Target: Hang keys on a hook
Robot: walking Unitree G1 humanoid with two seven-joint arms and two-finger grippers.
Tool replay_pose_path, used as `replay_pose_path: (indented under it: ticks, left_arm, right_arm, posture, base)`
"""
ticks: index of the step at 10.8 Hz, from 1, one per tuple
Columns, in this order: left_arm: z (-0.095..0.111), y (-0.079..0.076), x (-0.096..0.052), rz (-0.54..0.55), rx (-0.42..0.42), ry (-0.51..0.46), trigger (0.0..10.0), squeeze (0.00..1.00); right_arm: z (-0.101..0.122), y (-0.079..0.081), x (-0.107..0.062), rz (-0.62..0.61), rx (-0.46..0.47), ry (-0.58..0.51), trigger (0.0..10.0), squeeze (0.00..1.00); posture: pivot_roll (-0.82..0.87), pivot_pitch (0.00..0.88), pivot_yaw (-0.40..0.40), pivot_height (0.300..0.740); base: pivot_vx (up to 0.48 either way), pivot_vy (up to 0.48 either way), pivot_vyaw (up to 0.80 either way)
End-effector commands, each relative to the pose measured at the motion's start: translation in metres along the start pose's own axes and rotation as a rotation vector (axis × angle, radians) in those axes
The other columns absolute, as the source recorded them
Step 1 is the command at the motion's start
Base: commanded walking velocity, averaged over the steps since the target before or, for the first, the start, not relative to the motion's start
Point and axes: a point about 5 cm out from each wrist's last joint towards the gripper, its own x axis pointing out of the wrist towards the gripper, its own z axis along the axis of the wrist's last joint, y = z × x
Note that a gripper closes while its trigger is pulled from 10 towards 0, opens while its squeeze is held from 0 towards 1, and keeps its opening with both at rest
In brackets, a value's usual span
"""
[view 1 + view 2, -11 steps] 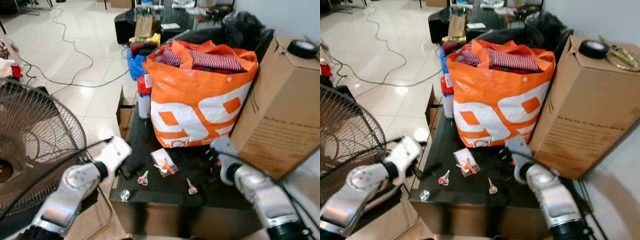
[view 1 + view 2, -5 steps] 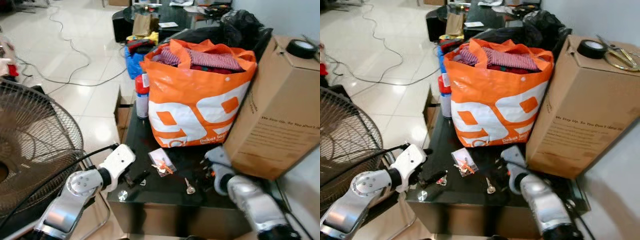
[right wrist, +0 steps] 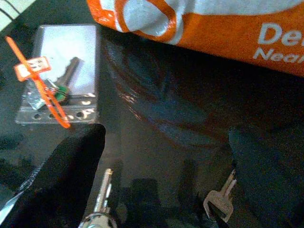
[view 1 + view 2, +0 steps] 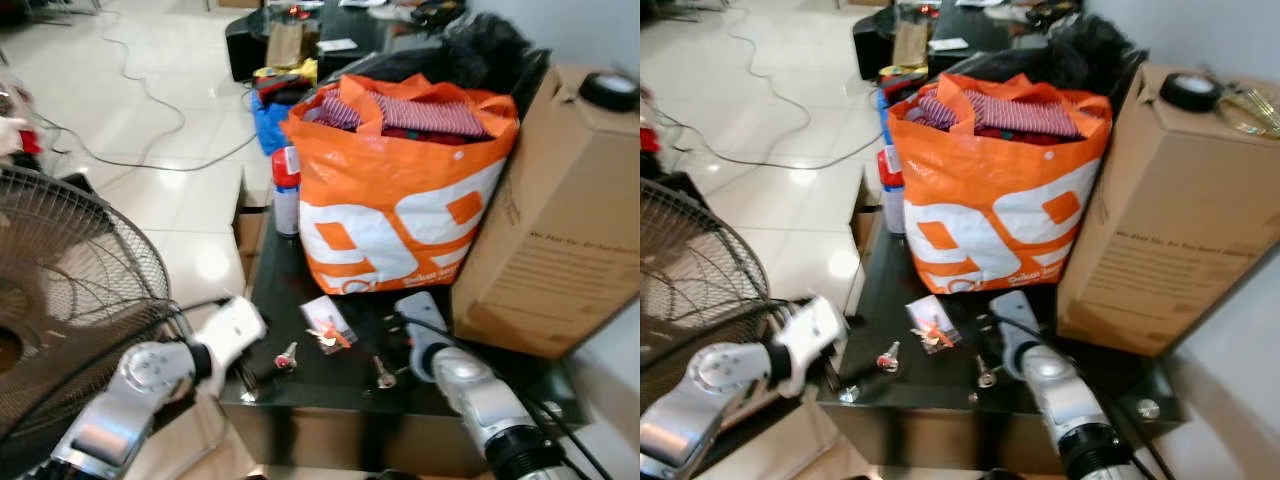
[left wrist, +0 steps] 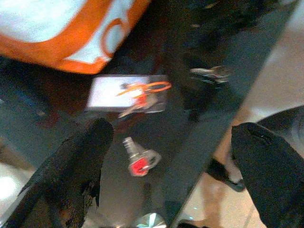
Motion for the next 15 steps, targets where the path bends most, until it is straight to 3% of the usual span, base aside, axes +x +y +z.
replay_pose_path:
  ticks: [1, 4, 6, 8, 9, 11, 12, 13, 15]
  left_arm:
    - [0.0, -0.006, 0.008, -0.07, 0.027, 0.007, 10.0, 0.0]
    - [-0.001, -0.008, 0.014, -0.148, 0.022, 0.037, 10.0, 0.0]
    - [-0.001, -0.01, 0.014, -0.178, 0.016, 0.034, 10.0, 0.0]
    - [0.0, -0.012, 0.016, -0.225, 0.005, 0.043, 10.0, 0.0]
    - [0.002, -0.014, 0.015, -0.235, -0.013, 0.034, 10.0, 0.0]
    - [0.003, -0.014, 0.013, -0.224, -0.005, 0.067, 10.0, 0.0]
    - [0.005, -0.013, 0.014, -0.209, 0.01, 0.051, 10.0, 0.0]
    - [0.007, -0.012, 0.014, -0.193, 0.012, 0.031, 10.0, 0.0]
    - [0.005, -0.012, 0.012, -0.193, -0.031, 0.037, 10.0, 0.0]
  right_arm:
    - [-0.002, -0.018, -0.002, -0.069, -0.027, 0.001, 10.0, 0.0]
    - [-0.019, -0.031, -0.002, -0.065, -0.129, 0.098, 10.0, 0.0]
    - [-0.029, -0.034, -0.003, 0.005, -0.073, 0.147, 10.0, 0.0]
    - [-0.031, -0.043, -0.002, -0.032, -0.027, 0.149, 10.0, 0.0]
    - [-0.032, -0.043, -0.002, -0.034, -0.025, 0.152, 6.4, 0.0]
    - [-0.031, -0.04, 0.0, -0.02, -0.032, 0.154, 3.4, 0.0]
    - [-0.032, -0.04, 0.0, -0.013, -0.034, 0.155, 3.0, 0.0]
    - [-0.032, -0.039, 0.001, -0.004, -0.031, 0.154, 0.3, 0.0]
    - [-0.03, -0.037, 0.002, 0.009, -0.038, 0.147, 0.0, 0.0]
  posture:
    - [-0.11, 0.0, 0.051, 0.74]
    - [-0.12, 0.0, 0.042, 0.74]
    - [-0.13, 0.0, 0.032, 0.74]
    - [-0.13, 0.0, 0.028, 0.74]
    - [-0.13, 0.0, 0.024, 0.74]
    - [-0.13, 0.0, 0.015, 0.74]
    - [-0.13, 0.0, 0.011, 0.74]
    - [-0.12, 0.0, 0.005, 0.74]
    - [-0.12, 0.0, 0.002, 0.74]
  base:
    - [0.0, 0.0, 0.0]
    - [0.0, 0.0, 0.0]
    - [0.0, 0.0, 0.0]
    - [0.0, 0.0, 0.0]
    - [0.0, 0.0, 0.0]
    - [0.0, 0.0, 0.0]
    - [0.0, 0.0, 0.0]
    - [0.0, 0.0, 0.0]
    - [0.0, 0.0, 0.0]
